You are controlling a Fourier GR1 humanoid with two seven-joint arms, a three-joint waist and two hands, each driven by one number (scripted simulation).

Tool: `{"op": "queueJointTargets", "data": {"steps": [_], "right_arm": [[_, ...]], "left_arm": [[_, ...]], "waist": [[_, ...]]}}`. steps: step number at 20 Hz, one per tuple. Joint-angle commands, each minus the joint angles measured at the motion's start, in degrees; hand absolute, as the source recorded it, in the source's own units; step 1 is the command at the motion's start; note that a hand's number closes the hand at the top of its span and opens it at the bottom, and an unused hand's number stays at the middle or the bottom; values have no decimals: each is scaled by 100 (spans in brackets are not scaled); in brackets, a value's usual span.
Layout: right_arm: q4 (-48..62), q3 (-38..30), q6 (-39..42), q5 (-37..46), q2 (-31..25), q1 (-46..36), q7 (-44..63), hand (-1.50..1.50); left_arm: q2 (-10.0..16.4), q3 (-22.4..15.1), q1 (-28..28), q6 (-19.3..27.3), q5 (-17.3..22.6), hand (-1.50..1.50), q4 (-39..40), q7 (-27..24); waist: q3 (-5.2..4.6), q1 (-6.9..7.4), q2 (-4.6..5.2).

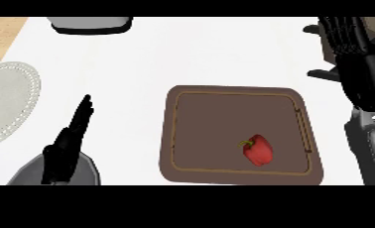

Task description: Pick the bell pepper from the tray and place it in the tiered basket

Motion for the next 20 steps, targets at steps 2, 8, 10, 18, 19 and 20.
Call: {"op": "queueJointTargets", "data": {"steps": [2, 8, 10, 18, 19, 20], "right_arm": [[-23, 96, 583, -669, 350, 677, -108, 150], [820, -138, -95, 164, -179, 1671, 486, 150], [863, -297, -533, -157, 479, 2133, 311, -150], [-729, -808, 735, -644, -681, 3058, 694, -150], [-1053, -575, 873, -413, -877, 3299, 837, -150], [-1070, -365, 944, -205, -1097, 2980, 1164, -150]], "left_arm": [[351, 359, -248, -112, -40, 0, -121, 290], [502, 513, -549, 235, -393, 0, 25, 246], [491, 564, -753, 118, -336, 0, 219, 284], [414, 795, -1354, -270, -397, 0, 674, 430], [603, 780, -967, -346, -346, 0, 260, 478], [439, 686, -1244, -281, -409, 0, 453, 549]], "waist": [[-41, 10, -127], [-90, -302, -18], [-51, -224, -87], [-53, -68, -118], [-56, -33, -145], [-61, -31, -121]]}}
